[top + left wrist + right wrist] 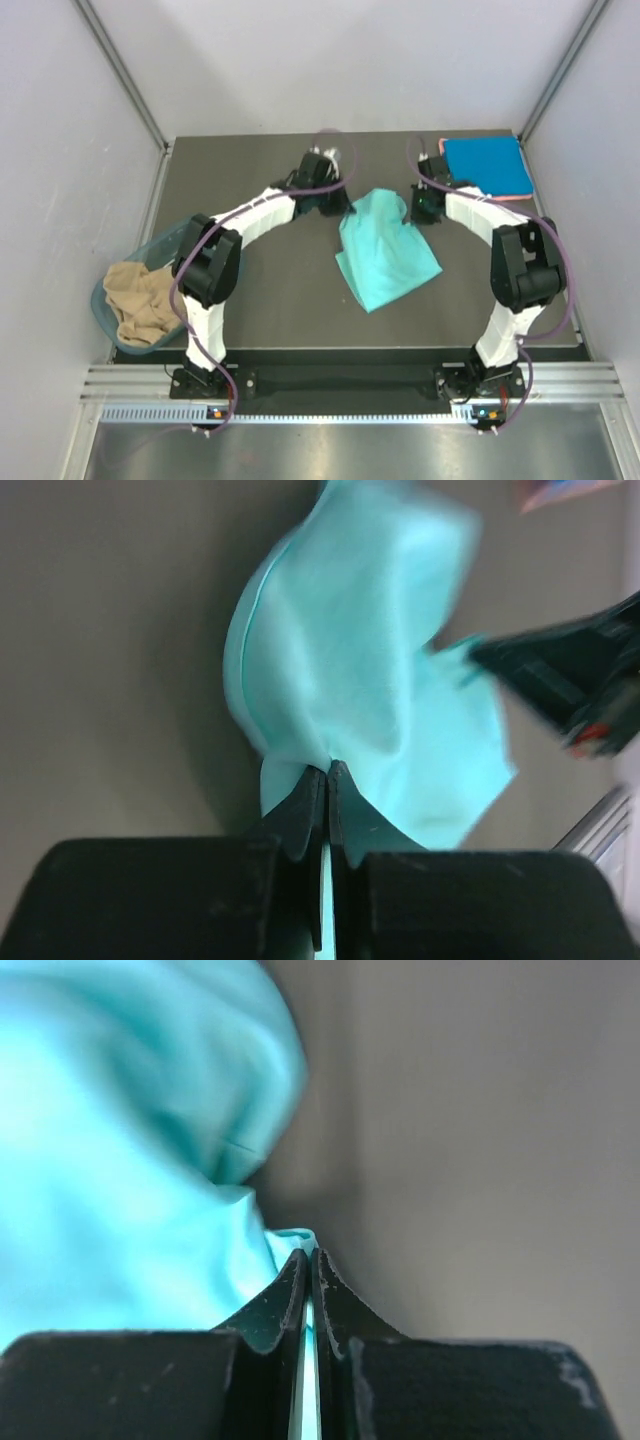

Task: Fold and stack the t-shirts
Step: Flatten the tshirt out

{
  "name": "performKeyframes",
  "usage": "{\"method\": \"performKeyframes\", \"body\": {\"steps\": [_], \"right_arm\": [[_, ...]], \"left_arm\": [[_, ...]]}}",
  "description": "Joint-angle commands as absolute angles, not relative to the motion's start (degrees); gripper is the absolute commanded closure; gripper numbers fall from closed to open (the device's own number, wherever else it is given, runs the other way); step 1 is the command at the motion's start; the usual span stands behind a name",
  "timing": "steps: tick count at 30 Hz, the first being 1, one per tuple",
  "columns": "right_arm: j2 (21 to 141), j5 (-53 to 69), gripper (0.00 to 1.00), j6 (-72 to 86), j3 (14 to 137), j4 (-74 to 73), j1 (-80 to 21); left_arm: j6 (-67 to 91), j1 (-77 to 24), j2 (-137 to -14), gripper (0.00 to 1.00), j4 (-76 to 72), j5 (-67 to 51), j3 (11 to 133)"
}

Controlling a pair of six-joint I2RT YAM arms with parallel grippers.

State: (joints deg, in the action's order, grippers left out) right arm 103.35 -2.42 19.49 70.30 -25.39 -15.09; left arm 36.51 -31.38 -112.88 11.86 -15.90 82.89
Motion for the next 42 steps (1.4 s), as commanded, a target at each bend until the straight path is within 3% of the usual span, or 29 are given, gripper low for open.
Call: {"method": "performKeyframes", "body": {"steps": [1,4,6,7,11,13,17,18,19,21,22,29,34,42], "right_arm": [[94.4,-8.7,1.0,18.2,84.9,-31.1,-13.1],[85.8,-15.8,1.0,18.2,95.3,-38.0,-12.7],[78.9,-17.3,1.0,18.6,96.6,-39.4,-12.6],[76.3,-17.5,1.0,19.0,95.5,-39.3,-12.6],[64.1,-18.5,1.0,20.9,81.4,-38.9,-12.6],[56.6,-16.0,1.0,22.9,74.5,-37.6,-12.6],[47.2,-8.2,1.0,28.6,52.8,-33.3,-12.7],[44.4,-5.8,1.0,29.7,49.4,-32.4,-12.7],[43.3,-4.9,1.0,32.1,43.8,-31.7,-12.7],[41.1,-2.8,1.0,34.2,39.2,-30.5,-12.7],[40.5,-2.2,1.0,35.2,36.1,-30.4,-12.7],[35.3,-0.5,1.0,37.0,29.0,-32.7,-12.7],[35.2,-0.2,1.0,37.0,30.8,-33.2,-12.7],[37.6,4.0,1.0,36.1,35.5,-32.5,-12.7]], "left_arm": [[35.1,-30.1,-109.7,1.0,16.7,-14.0,104.7],[33.5,-30.1,-105.2,1.0,23.5,-9.9,110.4],[33.8,-30.1,-98.9,1.0,23.3,-7.0,105.9],[35.1,-30.1,-96.2,1.0,21.7,-7.0,97.3],[38.0,-30.2,-80.4,1.0,14.9,-4.3,73.3],[39.2,-30.2,-77.0,1.0,10.9,-5.4,61.0],[41.1,-30.5,-75.3,1.0,6.9,-14.7,47.5],[41.2,-30.6,-75.6,0.95,7.0,-15.2,45.5],[41.1,-30.7,-75.7,0.79,8.2,-14.7,42.2],[40.8,-30.8,-74.0,0.63,9.7,-12.6,39.7],[40.1,-30.9,-71.1,0.39,11.1,-9.7,37.9],[34.0,-31.7,-65.7,0.25,15.8,-0.5,41.7],[30.2,-30.8,-78.4,0.22,17.4,7.5,51.7],[26.9,-24.4,-94.8,0.27,25.4,11.2,67.9]]}}
